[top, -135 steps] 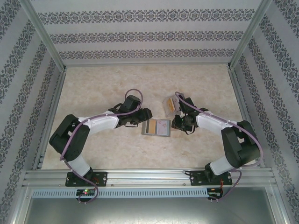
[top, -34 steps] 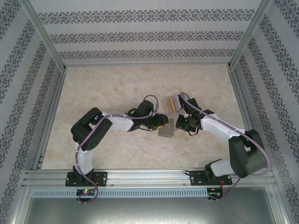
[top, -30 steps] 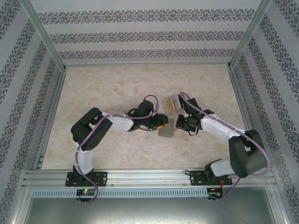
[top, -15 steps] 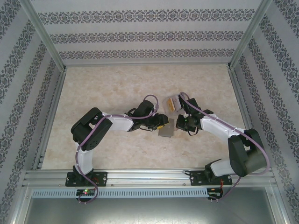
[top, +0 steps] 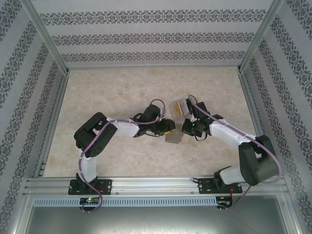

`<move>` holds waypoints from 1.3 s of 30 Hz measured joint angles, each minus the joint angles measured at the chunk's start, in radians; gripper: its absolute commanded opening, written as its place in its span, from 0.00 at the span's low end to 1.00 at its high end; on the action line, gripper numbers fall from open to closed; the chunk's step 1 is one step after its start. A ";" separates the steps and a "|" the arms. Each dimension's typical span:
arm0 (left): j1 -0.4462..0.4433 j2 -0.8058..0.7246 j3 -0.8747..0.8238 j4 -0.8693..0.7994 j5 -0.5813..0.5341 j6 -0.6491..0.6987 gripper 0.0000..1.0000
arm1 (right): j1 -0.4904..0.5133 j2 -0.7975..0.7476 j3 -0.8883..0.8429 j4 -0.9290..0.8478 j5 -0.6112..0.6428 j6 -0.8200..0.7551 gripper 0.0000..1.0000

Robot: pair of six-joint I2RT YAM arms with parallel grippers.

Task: Put the credit cards into the card holder

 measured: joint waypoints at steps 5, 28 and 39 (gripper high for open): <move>0.000 0.003 0.000 0.000 0.000 0.002 0.27 | 0.001 0.000 0.000 0.038 -0.044 0.025 0.02; -0.003 0.021 -0.001 -0.019 -0.039 -0.002 0.08 | 0.045 0.082 0.018 0.076 -0.077 0.050 0.02; -0.007 0.021 -0.001 -0.022 -0.050 -0.002 0.05 | 0.060 0.120 0.034 0.075 -0.072 0.050 0.01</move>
